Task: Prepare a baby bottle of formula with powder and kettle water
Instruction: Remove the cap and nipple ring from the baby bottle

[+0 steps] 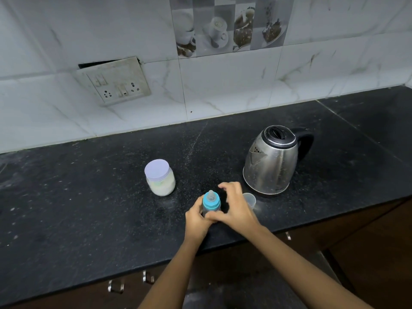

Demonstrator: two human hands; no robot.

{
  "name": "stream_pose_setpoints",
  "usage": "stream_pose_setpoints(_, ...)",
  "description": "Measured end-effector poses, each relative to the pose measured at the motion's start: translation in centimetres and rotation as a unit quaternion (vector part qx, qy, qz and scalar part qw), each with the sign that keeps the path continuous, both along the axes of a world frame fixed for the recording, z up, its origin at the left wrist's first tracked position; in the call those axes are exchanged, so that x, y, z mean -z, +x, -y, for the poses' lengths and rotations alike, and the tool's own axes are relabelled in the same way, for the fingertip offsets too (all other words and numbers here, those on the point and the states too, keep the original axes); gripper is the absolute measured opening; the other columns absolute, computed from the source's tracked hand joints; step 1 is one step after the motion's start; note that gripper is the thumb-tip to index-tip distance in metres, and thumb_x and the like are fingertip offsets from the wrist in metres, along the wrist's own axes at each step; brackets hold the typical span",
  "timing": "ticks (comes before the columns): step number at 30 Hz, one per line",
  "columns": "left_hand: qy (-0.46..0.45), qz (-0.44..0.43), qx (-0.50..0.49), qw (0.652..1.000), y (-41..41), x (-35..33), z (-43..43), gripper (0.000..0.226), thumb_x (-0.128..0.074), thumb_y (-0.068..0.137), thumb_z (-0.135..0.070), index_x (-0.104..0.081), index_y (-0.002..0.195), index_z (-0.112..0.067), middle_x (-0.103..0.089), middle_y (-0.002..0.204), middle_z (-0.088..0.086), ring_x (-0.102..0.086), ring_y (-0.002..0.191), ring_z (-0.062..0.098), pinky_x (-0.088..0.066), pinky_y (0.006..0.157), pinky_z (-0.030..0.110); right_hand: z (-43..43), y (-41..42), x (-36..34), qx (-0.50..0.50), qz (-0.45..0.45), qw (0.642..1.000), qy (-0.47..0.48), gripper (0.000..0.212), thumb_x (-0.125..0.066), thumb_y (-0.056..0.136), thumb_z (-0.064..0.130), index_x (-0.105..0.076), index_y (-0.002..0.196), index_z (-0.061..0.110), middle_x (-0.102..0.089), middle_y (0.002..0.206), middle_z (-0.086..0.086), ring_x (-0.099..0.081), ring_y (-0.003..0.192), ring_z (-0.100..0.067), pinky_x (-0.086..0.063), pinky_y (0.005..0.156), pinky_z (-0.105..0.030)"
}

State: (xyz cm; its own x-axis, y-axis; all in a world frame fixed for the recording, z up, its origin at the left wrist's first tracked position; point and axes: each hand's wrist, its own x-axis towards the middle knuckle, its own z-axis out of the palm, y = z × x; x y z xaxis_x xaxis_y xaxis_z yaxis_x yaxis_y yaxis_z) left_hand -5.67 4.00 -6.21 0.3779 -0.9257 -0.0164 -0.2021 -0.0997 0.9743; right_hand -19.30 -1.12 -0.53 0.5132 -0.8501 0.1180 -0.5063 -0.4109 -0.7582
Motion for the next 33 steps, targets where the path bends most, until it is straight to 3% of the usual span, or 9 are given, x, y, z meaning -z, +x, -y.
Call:
stream_pose_setpoints(2, 0.0, -0.003, -0.005, 1.0, -0.2, -0.3, 0.0, 0.053, -0.083, 0.07, -0.013, -0.061, 0.115, -0.032, -0.07, 0.106, -0.011, -0.064, 0.1, -0.001, -0.051, 0.085, 0.02, 0.2, 2.1, -0.2, 0.008, -0.041, 0.998, 0.046, 0.089, -0.081, 0.062, 0.049, -0.037, 0.132, 0.017, -0.034, 0.121, 0.002, -0.047, 0.106, -0.011, -0.046, 0.09, -0.032)
stream_pose_setpoints(5, -0.011, 0.012, -0.003, 1.0, -0.5, -0.4, -0.1, 0.053, -0.083, 0.07, -0.007, -0.06, 0.113, -0.029, -0.068, 0.106, -0.013, -0.062, 0.1, -0.004, -0.047, 0.08, 0.012, 0.3, 3.4, 0.0, 0.073, -0.036, 0.996, 0.038, 0.059, -0.08, 0.064, 0.039, -0.048, 0.108, 0.016, -0.044, 0.105, 0.002, -0.052, 0.096, -0.014, -0.049, 0.082, -0.033)
stream_pose_setpoints(10, 0.0, 0.017, 0.011, 1.0, 0.1, 0.0, 0.1, 0.055, -0.085, 0.068, -0.014, -0.062, 0.118, -0.018, -0.069, 0.109, -0.008, -0.063, 0.101, 0.0, -0.05, 0.081, 0.015, 0.7, 2.9, 0.5, 0.077, 0.061, 0.994, 0.055, 0.04, -0.087, 0.055, 0.026, -0.063, 0.086, 0.017, -0.056, 0.088, 0.007, -0.059, 0.078, -0.006, -0.047, 0.067, -0.016)
stream_pose_setpoints(13, 0.014, 0.008, 0.006, 1.0, 0.1, -0.2, 0.2, 0.057, -0.086, 0.066, -0.012, -0.061, 0.116, -0.026, -0.069, 0.107, -0.008, -0.064, 0.1, 0.001, -0.049, 0.081, 0.014, 2.1, 1.5, 0.3, -0.038, 0.08, 0.991, 0.098, 0.048, -0.087, 0.058, 0.016, -0.068, 0.101, 0.024, -0.064, 0.098, 0.009, -0.062, 0.089, 0.0, -0.049, 0.079, -0.018)
stream_pose_setpoints(17, 0.018, 0.007, 0.006, 1.0, 0.0, 0.0, 0.2, 0.063, -0.084, 0.067, -0.006, -0.053, 0.112, -0.039, -0.065, 0.108, -0.017, -0.06, 0.099, -0.01, -0.044, 0.083, 0.009, 4.0, -1.1, 0.1, -0.072, 0.144, 0.963, 0.215, 0.075, -0.072, 0.079, -0.003, -0.035, 0.14, 0.021, -0.06, 0.123, -0.005, -0.066, 0.106, -0.014, -0.051, 0.095, -0.031)
stream_pose_setpoints(20, 0.017, 0.007, 0.004, 1.0, -0.1, 0.2, 0.2, 0.064, -0.085, 0.067, -0.009, -0.052, 0.113, -0.04, -0.063, 0.11, -0.019, -0.059, 0.101, -0.01, -0.045, 0.087, 0.011, 4.2, -1.9, 0.2, -0.085, 0.14, 0.964, 0.211, 0.06, -0.064, 0.085, -0.004, -0.038, 0.135, 0.017, -0.055, 0.128, -0.01, -0.063, 0.111, -0.016, -0.049, 0.098, -0.035)
stream_pose_setpoints(24, 0.007, -0.006, 0.008, 1.0, 0.0, 0.2, 0.1, 0.059, -0.085, 0.067, -0.012, -0.058, 0.114, -0.033, -0.069, 0.106, -0.011, -0.063, 0.099, -0.002, -0.047, 0.082, 0.014, 3.0, 0.0, 0.3, -0.137, 0.077, 0.972, 0.176, 0.067, -0.079, 0.071, 0.004, -0.049, 0.129, 0.02, -0.06, 0.125, 0.0, -0.055, 0.119, -0.007, -0.043, 0.102, -0.023)
stream_pose_setpoints(30, 0.014, -0.001, 0.007, 1.0, -0.1, 0.4, 0.1, 0.058, -0.084, 0.068, -0.008, -0.057, 0.112, -0.035, -0.067, 0.109, -0.012, -0.063, 0.102, 0.001, -0.049, 0.089, 0.019, 3.8, 0.0, -2.6, -0.081, 0.232, 0.943, 0.223, 0.06, -0.077, 0.066, -0.014, -0.049, 0.114, 0.009, -0.062, 0.12, -0.015, -0.062, 0.11, -0.021, -0.05, 0.094, -0.032)
stream_pose_setpoints(33, 0.024, 0.015, 0.005, 1.0, -0.2, 0.6, 0.1, 0.059, -0.085, 0.068, -0.012, -0.057, 0.117, -0.032, -0.066, 0.112, -0.013, -0.06, 0.103, -0.003, -0.046, 0.091, 0.016, 4.9, -1.9, -5.8, -0.063, 0.226, 0.957, 0.173, 0.051, -0.082, 0.064, -0.007, -0.061, 0.107, 0.012, -0.066, 0.111, -0.007, -0.063, 0.103, -0.018, -0.05, 0.092, -0.028)
